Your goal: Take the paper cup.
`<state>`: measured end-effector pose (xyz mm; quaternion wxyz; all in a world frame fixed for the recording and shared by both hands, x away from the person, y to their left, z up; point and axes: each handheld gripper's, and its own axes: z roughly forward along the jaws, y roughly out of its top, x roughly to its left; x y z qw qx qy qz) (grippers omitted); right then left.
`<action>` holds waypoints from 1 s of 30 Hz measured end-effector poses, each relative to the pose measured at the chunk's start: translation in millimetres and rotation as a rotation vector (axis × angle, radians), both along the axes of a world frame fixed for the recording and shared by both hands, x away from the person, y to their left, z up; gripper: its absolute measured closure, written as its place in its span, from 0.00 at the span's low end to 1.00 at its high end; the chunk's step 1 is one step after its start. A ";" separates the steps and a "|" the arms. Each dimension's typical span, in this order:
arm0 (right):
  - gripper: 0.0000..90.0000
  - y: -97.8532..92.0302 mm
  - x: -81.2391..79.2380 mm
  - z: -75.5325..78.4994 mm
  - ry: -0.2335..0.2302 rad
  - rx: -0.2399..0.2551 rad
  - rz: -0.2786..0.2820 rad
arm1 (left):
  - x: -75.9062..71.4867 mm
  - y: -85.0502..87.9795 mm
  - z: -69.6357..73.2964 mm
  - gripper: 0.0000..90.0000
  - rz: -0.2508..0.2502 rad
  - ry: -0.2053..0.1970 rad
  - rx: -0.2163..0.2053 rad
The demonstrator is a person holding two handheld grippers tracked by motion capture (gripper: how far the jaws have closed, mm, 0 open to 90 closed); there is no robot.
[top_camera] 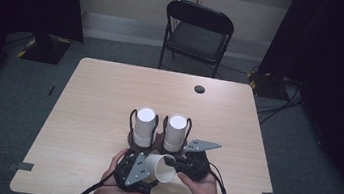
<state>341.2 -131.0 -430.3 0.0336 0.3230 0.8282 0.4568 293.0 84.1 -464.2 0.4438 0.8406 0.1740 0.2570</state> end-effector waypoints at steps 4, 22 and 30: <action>0.98 3.5 1.0 1.0 0.017 -0.026 -0.004 | -1.1 -3.2 -1.3 0.16 0.007 -0.001 -0.017; 0.98 14.7 3.8 -1.3 0.078 -0.068 0.018 | -9.1 -15.4 0.6 0.21 -0.010 -0.078 0.044; 0.99 19.8 3.6 -3.0 0.089 -0.095 0.010 | -8.8 -16.7 2.3 0.22 -0.015 -0.074 0.053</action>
